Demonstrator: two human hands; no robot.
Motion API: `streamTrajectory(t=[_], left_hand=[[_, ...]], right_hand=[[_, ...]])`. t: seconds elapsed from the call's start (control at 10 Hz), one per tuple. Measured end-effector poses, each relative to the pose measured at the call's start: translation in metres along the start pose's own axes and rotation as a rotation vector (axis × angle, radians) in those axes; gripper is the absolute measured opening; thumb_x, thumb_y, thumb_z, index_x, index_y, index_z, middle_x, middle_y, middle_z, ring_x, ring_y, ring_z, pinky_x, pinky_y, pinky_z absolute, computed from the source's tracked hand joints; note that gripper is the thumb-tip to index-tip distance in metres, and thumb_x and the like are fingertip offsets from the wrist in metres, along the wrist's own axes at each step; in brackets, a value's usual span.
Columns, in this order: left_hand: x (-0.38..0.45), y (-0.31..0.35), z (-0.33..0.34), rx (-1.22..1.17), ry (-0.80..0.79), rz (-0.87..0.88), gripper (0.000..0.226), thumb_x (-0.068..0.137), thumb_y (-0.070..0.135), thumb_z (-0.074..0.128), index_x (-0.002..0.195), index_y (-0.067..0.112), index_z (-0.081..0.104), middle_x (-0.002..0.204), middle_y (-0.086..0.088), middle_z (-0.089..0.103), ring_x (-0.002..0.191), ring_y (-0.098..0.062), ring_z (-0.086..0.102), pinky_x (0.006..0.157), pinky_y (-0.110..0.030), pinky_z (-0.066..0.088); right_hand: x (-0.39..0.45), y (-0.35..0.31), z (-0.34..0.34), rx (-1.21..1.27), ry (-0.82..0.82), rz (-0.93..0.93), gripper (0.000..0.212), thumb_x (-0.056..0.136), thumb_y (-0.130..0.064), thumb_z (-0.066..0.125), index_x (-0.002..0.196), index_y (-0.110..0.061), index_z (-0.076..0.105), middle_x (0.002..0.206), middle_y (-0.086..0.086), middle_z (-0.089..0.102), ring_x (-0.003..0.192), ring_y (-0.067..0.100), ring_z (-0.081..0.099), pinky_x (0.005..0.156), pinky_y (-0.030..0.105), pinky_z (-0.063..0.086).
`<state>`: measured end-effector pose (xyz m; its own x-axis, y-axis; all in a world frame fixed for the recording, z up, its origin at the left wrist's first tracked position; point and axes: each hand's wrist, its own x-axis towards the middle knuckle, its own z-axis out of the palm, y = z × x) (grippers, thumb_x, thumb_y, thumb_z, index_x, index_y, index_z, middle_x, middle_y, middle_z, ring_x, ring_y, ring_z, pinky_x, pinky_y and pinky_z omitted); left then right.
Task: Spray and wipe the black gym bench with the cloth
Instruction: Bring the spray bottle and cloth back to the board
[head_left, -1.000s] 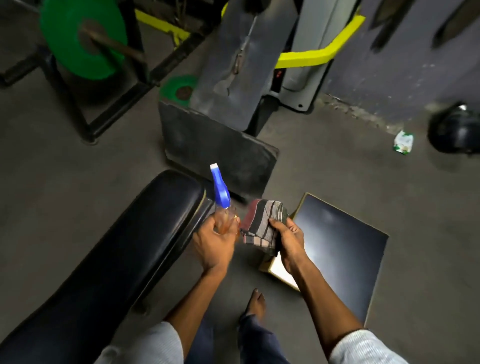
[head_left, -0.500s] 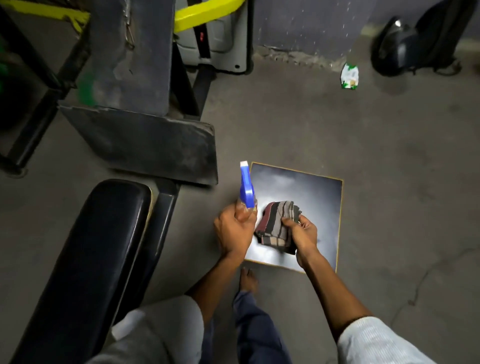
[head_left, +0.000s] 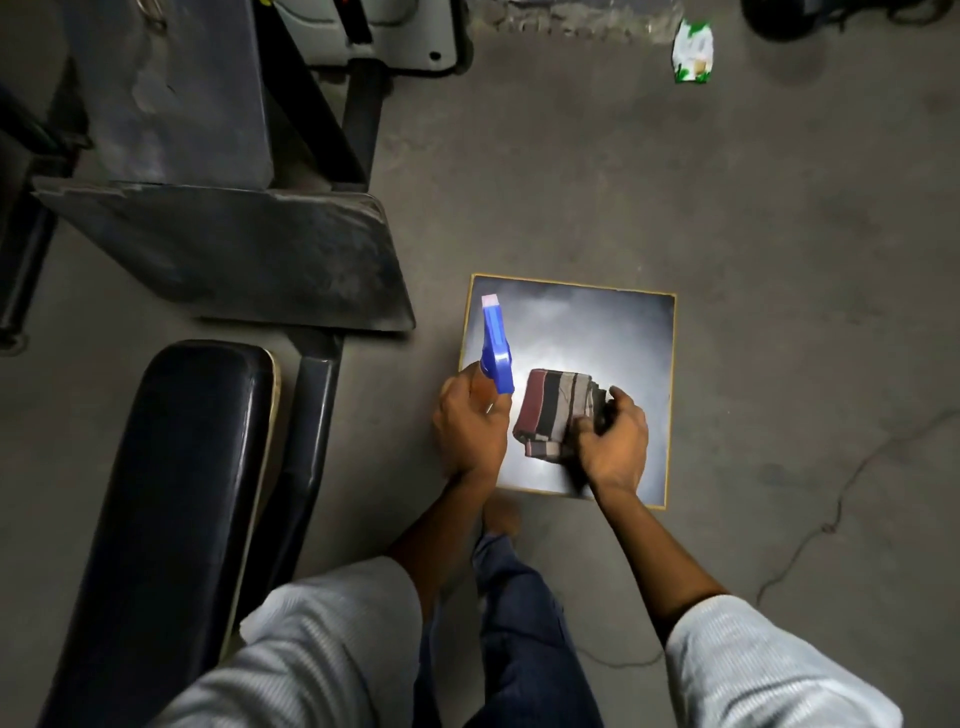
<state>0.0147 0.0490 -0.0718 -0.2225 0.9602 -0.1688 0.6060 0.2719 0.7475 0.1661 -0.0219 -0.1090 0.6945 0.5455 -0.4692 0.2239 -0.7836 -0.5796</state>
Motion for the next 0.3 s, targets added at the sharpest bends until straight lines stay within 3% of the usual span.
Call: streamTrajectory(t=[0.1, 0.2, 0.3], left_hand=[[-0.008, 0.018, -0.004, 0.026, 0.004, -0.042, 0.028, 0.086, 0.037, 0.087, 0.098, 0.014, 0.077, 0.095, -0.01, 0.078, 0.089, -0.036, 0.071, 0.072, -0.029, 0.042], [-0.014, 0.021, -0.006, 0.102, -0.03, -0.066, 0.043, 0.088, 0.044, 0.081, 0.125, 0.023, 0.074, 0.118, -0.006, 0.078, 0.109, -0.032, 0.072, 0.085, -0.036, 0.054], [-0.016, 0.022, -0.012, 0.089, -0.079, -0.079, 0.071, 0.081, 0.04, 0.087, 0.145, 0.021, 0.063, 0.139, -0.007, 0.071, 0.126, -0.031, 0.067, 0.101, -0.044, 0.055]], right_hand=[[-0.013, -0.003, -0.004, 0.003, 0.092, -0.072, 0.042, 0.093, -0.015, 0.068, 0.135, -0.021, 0.064, 0.132, 0.005, 0.063, 0.118, 0.031, 0.068, 0.1, 0.047, 0.057], [-0.029, -0.013, -0.006, 0.053, 0.173, -0.185, 0.031, 0.093, -0.012, 0.062, 0.121, -0.022, 0.069, 0.124, -0.001, 0.069, 0.106, 0.025, 0.07, 0.088, 0.04, 0.058], [-0.044, -0.023, 0.0, 0.094, 0.151, -0.237, 0.027, 0.09, -0.01, 0.064, 0.112, -0.023, 0.071, 0.112, -0.003, 0.074, 0.097, 0.023, 0.07, 0.081, 0.035, 0.055]])
